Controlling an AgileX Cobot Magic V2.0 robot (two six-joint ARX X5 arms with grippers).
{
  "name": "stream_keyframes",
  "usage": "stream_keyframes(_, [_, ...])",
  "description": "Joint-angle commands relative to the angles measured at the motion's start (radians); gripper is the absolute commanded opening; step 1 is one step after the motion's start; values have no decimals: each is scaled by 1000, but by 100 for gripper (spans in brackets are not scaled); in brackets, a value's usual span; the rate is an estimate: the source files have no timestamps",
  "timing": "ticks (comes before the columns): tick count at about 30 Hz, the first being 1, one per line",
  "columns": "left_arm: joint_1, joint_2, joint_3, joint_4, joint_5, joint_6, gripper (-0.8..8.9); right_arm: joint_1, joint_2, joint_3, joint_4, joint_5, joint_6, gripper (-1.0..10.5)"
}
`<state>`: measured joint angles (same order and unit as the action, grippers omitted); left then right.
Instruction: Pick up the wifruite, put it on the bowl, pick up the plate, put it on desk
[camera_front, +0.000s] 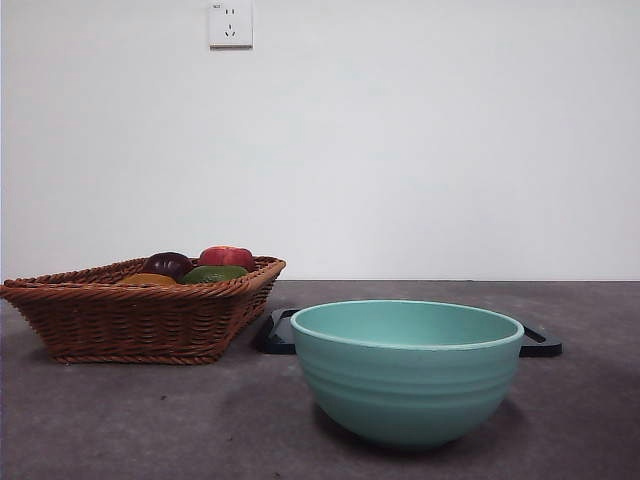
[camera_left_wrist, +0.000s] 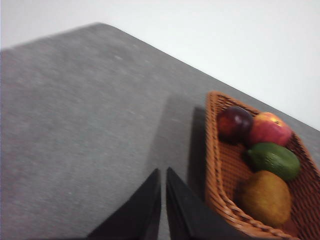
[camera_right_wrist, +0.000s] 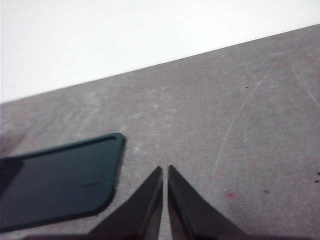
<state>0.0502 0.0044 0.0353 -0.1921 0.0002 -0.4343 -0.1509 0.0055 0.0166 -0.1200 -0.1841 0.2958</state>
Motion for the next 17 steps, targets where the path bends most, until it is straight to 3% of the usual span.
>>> stream_keyframes(1, [2, 2, 42, -55, 36, -53, 16, -2, -1, 29, -16, -2, 72, 6])
stream_keyframes(11, [2, 127, 254, -154, 148, -74, 16, -2, 84, 257, -126, -29, 71, 6])
stream_keyframes(17, [2, 295, 446, -254, 265, 6, 16, -2, 238, 495, -267, -109, 0, 6])
